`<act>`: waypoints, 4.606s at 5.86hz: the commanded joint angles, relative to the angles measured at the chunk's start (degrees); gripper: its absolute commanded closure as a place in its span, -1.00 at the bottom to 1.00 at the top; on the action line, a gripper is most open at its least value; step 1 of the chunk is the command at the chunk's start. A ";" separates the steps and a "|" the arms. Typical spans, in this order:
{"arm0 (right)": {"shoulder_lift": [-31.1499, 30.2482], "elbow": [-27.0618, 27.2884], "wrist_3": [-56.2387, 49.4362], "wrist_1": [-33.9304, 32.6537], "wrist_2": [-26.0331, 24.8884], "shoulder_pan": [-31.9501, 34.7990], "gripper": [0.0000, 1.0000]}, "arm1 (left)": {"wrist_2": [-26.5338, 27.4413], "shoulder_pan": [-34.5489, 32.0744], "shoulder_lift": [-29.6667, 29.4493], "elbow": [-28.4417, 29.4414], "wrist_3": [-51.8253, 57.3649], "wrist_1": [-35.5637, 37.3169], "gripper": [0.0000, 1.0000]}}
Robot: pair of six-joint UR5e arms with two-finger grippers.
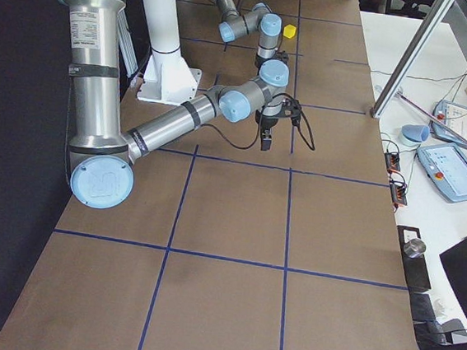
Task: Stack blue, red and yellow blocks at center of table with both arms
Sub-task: 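Open the left gripper and lift it back toward the yellow cube, then lower the left gripper onto the yellow cube and close on it, then carry the yellow cube with the left gripper onto the red cube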
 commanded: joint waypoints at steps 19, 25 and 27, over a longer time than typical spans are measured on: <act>0.01 0.35 -0.43 0.00 -0.53 -0.18 -1.00 | -18.66 -31.85 38.08 2.41 63.83 -15.89 -1.00; 0.09 0.35 -0.43 0.00 -0.44 -0.26 -1.00 | -16.90 -29.12 34.67 -7.63 48.98 -14.14 1.00; 0.09 0.35 -0.52 0.09 -0.44 -0.09 -1.00 | -16.81 -21.05 26.18 -16.18 28.94 -6.71 1.00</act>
